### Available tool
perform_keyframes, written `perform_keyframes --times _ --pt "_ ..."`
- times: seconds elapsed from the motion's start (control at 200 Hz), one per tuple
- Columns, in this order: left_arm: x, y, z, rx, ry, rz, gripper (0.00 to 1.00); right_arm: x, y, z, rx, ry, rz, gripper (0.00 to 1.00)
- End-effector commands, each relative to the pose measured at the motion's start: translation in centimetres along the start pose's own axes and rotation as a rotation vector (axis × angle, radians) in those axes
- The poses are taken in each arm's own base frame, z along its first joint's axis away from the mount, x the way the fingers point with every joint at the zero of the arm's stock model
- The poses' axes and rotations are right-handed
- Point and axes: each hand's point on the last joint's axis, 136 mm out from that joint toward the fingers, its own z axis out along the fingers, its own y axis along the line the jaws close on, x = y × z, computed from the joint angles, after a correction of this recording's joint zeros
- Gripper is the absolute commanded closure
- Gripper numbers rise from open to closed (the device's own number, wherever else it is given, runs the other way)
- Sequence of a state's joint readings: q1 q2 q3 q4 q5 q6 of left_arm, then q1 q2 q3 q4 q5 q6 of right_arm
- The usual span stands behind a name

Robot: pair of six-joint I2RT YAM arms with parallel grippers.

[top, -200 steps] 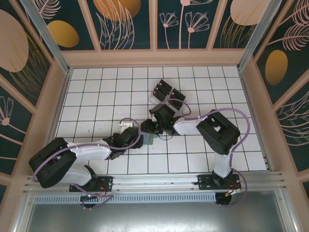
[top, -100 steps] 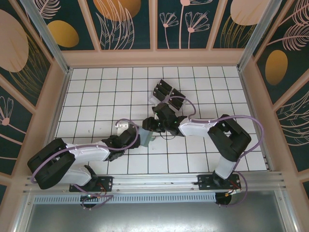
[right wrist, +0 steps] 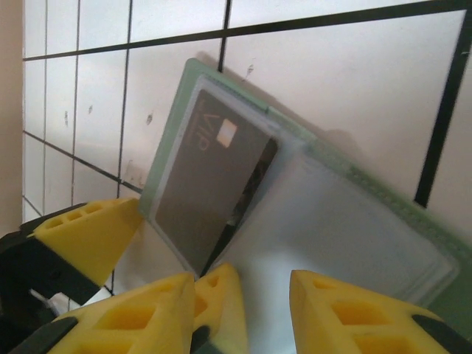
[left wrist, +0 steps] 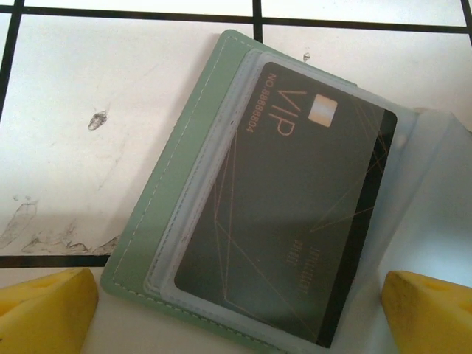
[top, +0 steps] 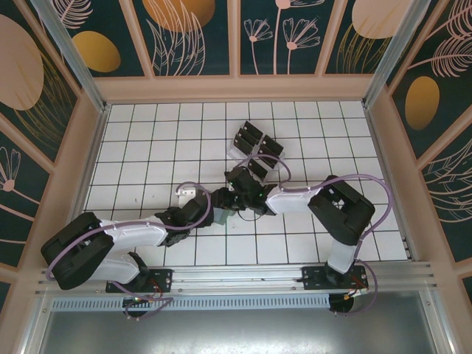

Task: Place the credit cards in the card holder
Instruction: Flip over the card slot in the card holder.

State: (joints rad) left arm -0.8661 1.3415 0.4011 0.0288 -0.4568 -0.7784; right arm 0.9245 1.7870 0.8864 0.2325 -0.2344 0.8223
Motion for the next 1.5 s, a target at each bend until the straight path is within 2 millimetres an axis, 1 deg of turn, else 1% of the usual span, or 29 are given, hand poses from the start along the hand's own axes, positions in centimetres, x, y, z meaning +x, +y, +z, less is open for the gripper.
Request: perform_keyframes --times 0.0,0.125,0.295,0.365,0.455,0.616,0.726,0.911,1.051,1.206,1.396,1.496 --pt "-0.1 0.5 -0.4 -0.014 -0.010 -0.009 0.02 1.4 -3.5 0.6 0.084 0.034 0.032 0.62" --pt "-0.1 0.6 -0.4 -0.017 -0.013 -0.008 0.02 1.4 -4.6 0.2 0.099 0.033 0.042 0.62" --pt "-0.1 0.6 -0.3 -0.019 -0.012 -0.013 0.02 1.3 -4.5 -0.2 0.094 0.024 0.039 0.62" --pt "-0.1 0.4 -0.3 -0.014 -0.010 -0.013 0.01 1.3 -4.8 -0.2 0.103 0.029 0.037 0.62" --pt "-0.2 0.3 -0.3 -0.007 -0.011 -0.014 0.02 1.5 -5.6 0.0 0.121 0.040 0.040 0.62" --pt "-0.5 -0.3 -0.7 0.024 -0.014 -0.025 0.01 1.2 -7.3 0.1 0.152 0.048 0.047 0.62" --pt "-1.6 -1.0 -1.3 0.050 -0.038 -0.038 0.02 0.7 -8.4 0.0 0.179 0.049 0.043 0.62" --pt "-4.7 -2.0 -2.5 0.044 -0.106 -0.034 0.01 0.0 -9.4 -0.3 0.210 0.049 0.031 0.62" --pt "-6.0 -2.9 -2.8 0.044 -0.121 -0.018 0.01 -0.3 -10.3 -0.3 0.238 0.057 0.016 0.62" --pt "-6.3 -3.7 -2.7 0.065 -0.124 0.016 0.02 -1.1 -11.1 -0.8 0.266 0.053 -0.022 0.62" --pt "-6.2 -2.7 -2.1 0.003 -0.129 0.042 0.02 -2.3 -11.3 -1.2 0.299 0.052 -0.071 0.62" --pt "-6.0 -3.1 -2.0 0.024 -0.123 0.047 0.01 -2.7 -11.4 -1.1 0.309 0.057 -0.107 0.62"
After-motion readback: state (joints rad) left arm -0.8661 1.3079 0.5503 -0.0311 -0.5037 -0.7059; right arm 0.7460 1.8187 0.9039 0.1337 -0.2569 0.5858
